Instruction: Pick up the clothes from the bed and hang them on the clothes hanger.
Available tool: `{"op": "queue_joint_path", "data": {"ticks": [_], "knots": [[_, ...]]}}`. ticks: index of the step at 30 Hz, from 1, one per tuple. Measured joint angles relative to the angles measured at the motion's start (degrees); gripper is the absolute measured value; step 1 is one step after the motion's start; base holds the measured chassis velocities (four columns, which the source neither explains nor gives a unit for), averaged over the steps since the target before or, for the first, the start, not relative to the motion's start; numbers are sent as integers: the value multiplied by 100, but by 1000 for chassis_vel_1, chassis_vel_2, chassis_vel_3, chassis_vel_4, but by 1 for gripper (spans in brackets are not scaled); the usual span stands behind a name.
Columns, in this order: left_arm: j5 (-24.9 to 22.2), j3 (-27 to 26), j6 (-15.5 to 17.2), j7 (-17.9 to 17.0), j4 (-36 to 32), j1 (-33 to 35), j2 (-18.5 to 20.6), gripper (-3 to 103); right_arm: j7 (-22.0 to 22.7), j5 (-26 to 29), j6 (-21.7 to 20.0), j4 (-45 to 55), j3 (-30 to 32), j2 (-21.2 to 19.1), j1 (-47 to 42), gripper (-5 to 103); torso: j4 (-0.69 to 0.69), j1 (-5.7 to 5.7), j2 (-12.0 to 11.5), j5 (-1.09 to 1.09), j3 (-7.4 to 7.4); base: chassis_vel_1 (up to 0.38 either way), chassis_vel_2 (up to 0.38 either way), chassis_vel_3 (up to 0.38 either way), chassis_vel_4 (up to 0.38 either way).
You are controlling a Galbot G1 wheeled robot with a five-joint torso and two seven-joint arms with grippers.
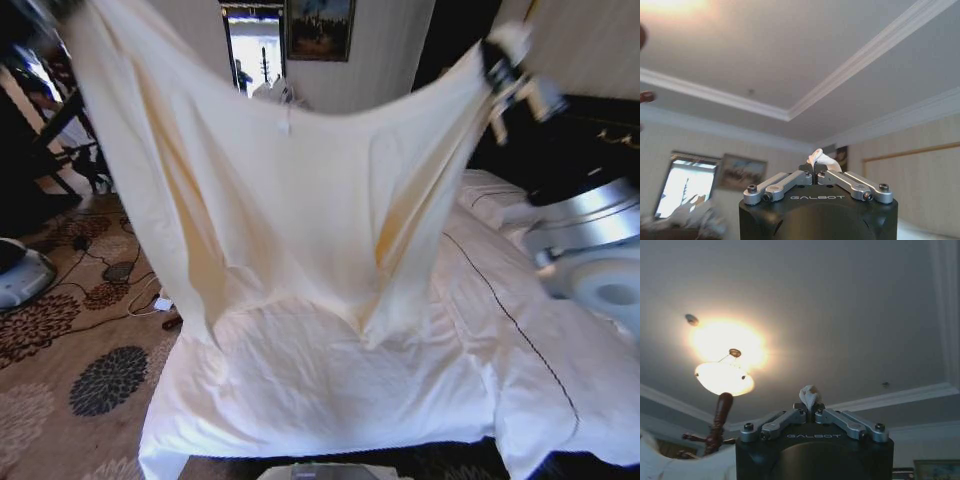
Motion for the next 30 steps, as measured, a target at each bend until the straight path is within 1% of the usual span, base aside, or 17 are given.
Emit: {"op": "queue_joint_path", "data": {"ticks": [3,4,5,6,7,8,9,10,12,14,15,18,19,21,24,26,30], "knots": [[573,644,636,-71,218,299,-348,0,179,69,-425,-301,-378,40,102,2,-3,0,0,2,1,0,0,0,0],[573,644,636,-71,218,299,-348,0,179,69,-425,-301,-378,40,102,2,-3,0,0,2,1,0,0,0,0],[780,882,795,-59,268,405,-493,0,195,5,-546,-386,-559,96,57,2,-5,1,0,-1,1,0,0,0,0],[1018,1181,917,-23,337,465,-652,0,200,-90,-650,-490,-815,196,29,2,-6,1,0,-3,2,0,0,0,0],[1565,1810,1056,92,532,492,-956,0,203,-285,-745,-744,-1391,451,73,2,-5,2,-1,4,3,0,0,0,0],[2043,2334,1092,229,751,453,-1183,0,203,-435,-778,-984,-1895,675,170,2,-2,2,-1,3,3,0,0,0,0],[2043,2334,1092,229,751,453,-1183,0,203,-435,-778,-984,-1895,675,170,2,-2,2,-1,3,3,0,0,0,0],[2391,2738,1099,326,938,394,-1346,0,203,-560,-784,-1194,-2273,868,251,2,-2,2,-1,2,3,0,0,0,0],[3581,4218,1102,652,1756,80,-1963,0,207,-1070,-770,-2189,-3571,1748,580,2,-2,4,-3,1,5,0,0,0,0],[4385,5125,950,810,2427,-171,-2379,0,192,-1398,-729,-2981,-4308,2415,779,2,-1,6,-4,5,5,0,0,0,0],[4385,5125,950,810,2427,-171,-2379,0,192,-1398,-729,-2981,-4308,2415,779,2,-1,6,-4,5,5,0,0,0,0],[5275,6054,695,927,3434,-460,-3042,0,119,-1915,-662,-4258,-4991,3207,1008,2,-1,5,-4,-1,5,0,0,0,0],[5422,6228,629,926,3768,-571,-3317,0,16,-2173,-609,-4729,-5143,3465,1095,2,-1,5,-4,-2,4,0,0,0,0],[5469,6282,603,915,3915,-625,-3448,0,-37,-2300,-574,-4948,-5203,3585,1143,2,-3,4,-4,1,4,0,0,0,0],[5656,6431,456,814,4581,-957,-4004,0,-213,-2779,-416,-6009,-5390,4159,1426,2,-6,4,-3,2,4,0,0,0,0],[5670,6429,427,771,4694,-1044,-4094,0,-234,-2842,-382,-6189,-5406,4274,1489,2,-6,4,-4,4,3,0,0,0,0],[5605,6324,332,559,5305,-1495,-4471,0,-109,-3189,-263,-6975,-5400,4827,1851,2,1,1,-2,4,2,0,0,0,0]]}}
